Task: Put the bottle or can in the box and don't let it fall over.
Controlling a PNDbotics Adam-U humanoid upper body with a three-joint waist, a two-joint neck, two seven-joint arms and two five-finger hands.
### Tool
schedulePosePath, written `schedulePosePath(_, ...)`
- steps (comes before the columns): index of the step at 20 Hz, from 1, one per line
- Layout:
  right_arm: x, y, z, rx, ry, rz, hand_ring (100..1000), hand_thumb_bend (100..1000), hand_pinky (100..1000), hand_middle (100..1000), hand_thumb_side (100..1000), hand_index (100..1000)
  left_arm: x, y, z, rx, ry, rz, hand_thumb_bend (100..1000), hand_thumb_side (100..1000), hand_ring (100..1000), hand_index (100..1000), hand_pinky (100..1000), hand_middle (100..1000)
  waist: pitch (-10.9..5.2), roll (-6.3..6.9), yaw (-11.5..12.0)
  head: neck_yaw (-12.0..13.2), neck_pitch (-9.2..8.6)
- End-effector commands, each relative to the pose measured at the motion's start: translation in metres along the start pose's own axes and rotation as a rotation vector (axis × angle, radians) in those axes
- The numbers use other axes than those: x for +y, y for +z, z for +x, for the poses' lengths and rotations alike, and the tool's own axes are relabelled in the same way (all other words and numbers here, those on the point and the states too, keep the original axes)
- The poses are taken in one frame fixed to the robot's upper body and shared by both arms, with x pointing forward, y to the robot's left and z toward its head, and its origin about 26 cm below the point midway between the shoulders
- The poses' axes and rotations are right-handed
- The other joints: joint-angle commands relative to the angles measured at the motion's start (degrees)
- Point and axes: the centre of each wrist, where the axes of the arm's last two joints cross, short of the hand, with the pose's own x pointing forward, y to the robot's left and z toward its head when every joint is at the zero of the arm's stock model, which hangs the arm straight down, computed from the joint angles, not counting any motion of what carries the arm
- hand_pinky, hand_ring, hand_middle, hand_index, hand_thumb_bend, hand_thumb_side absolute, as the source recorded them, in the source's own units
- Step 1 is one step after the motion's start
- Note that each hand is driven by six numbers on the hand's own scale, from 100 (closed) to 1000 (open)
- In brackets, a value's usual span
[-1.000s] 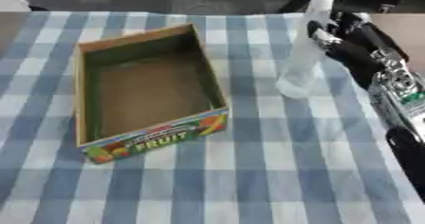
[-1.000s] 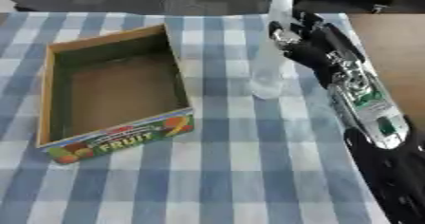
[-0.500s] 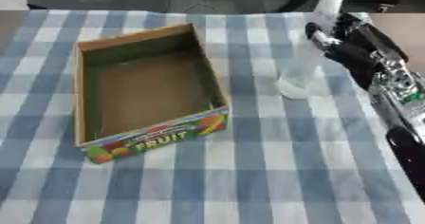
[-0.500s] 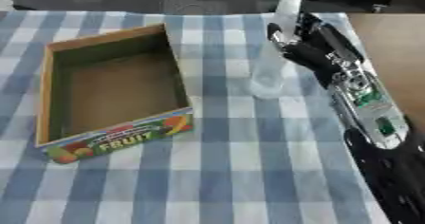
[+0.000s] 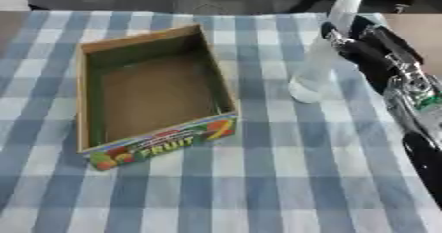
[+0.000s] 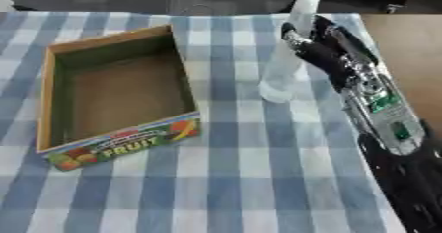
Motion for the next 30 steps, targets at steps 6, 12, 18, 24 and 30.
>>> schedulePosePath(6,-0.005,-0.005,0.013,-0.035,0.014,-0.008,981,132,862,1000,409,872,0.002,-0.003,0.009,-0.034,-0.007,-0.007,711,411,499,765,1000,587,-0.97,-0.07,0.26,-0.24,-0.84)
schedulePosePath(12,-0.003,-0.003,0.017,-0.054,0.023,0.004,976,149,860,997,367,853,0.002,-0.004,0.009,-0.036,-0.007,-0.008,710,411,499,765,1000,587,-0.93,-0.22,0.19,-0.12,-0.64)
schedulePosePath(18,-0.002,-0.004,0.020,-0.054,0.030,0.005,970,153,856,990,345,836,0.002,-0.004,0.010,-0.038,-0.006,-0.010,707,412,499,765,1000,587,-0.98,-0.30,0.31,-0.23,-0.87)
schedulePosePath(24,0.002,-0.006,0.016,-0.042,0.023,0.016,970,147,853,985,341,827,0.001,-0.004,0.010,-0.037,-0.003,-0.009,704,413,499,765,1000,586,-0.72,-0.39,0.62,-0.34,-1.01)
schedulePosePath(30,0.005,-0.007,0.012,-0.039,0.026,0.030,971,146,853,987,341,832,0.001,-0.004,0.010,-0.040,0.001,-0.010,703,412,498,766,1000,586,-0.35,-0.47,0.69,-0.32,-1.02)
